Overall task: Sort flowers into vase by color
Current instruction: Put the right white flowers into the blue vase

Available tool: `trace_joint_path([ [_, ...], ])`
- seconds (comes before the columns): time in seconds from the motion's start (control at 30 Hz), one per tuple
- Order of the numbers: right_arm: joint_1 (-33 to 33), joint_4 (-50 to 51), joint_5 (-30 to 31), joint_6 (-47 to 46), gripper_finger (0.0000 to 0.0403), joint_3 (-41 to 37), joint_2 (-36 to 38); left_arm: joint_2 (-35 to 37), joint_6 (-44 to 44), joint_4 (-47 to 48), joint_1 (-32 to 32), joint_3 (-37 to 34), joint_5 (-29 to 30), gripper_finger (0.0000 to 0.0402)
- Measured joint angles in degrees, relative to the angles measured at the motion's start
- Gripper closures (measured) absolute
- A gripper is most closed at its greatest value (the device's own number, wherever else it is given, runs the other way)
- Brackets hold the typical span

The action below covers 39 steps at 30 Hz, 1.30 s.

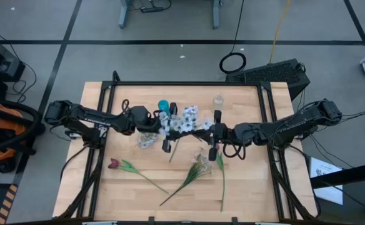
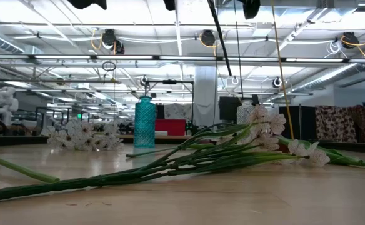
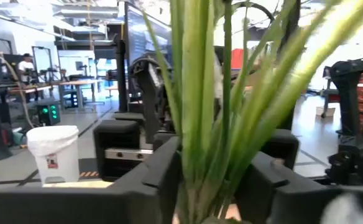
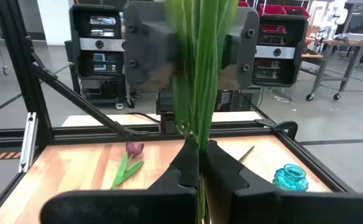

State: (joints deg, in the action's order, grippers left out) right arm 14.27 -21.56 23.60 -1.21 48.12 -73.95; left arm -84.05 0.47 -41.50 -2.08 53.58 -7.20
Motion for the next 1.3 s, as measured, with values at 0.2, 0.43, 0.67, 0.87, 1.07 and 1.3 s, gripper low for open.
trace_joint_path([
  [0.2, -0.9, 0.0, 0.1, 0.1, 0.0401, 0.0, 0.0, 0.0, -0.1, -0.1, 1.6, 0.0, -1.1, 0.0387],
  [0.43, -2.8, -1.1, 0.4, -1.0, 0.0357, 0.0, 0.0, 0.0, -0.2, -0.1, 4.1, 0.0, -2.5, 0.0387],
  [0.67, -4.2, -1.0, 0.5, -1.0, 0.0276, 0.0, 1.8, 2.1, -3.7, 0.4, 9.7, 0.0, -9.5, 0.0392],
  [0.87, -5.0, 1.4, 0.8, -0.7, 0.0216, 0.0, 3.9, 5.8, -6.2, 2.4, 14.3, 0.0, -14.8, 0.0392],
  [1.07, -5.2, 7.1, 0.8, -2.7, 0.0187, 0.0, 4.2, 15.0, -5.8, 13.6, 18.0, 0.0, -13.1, 0.0392],
  [1.3, -5.2, 11.2, 0.3, -5.5, 0.0184, 0.0, 2.7, 26.5, -0.6, 26.6, 20.4, 0.0, -7.8, 0.0392],
])
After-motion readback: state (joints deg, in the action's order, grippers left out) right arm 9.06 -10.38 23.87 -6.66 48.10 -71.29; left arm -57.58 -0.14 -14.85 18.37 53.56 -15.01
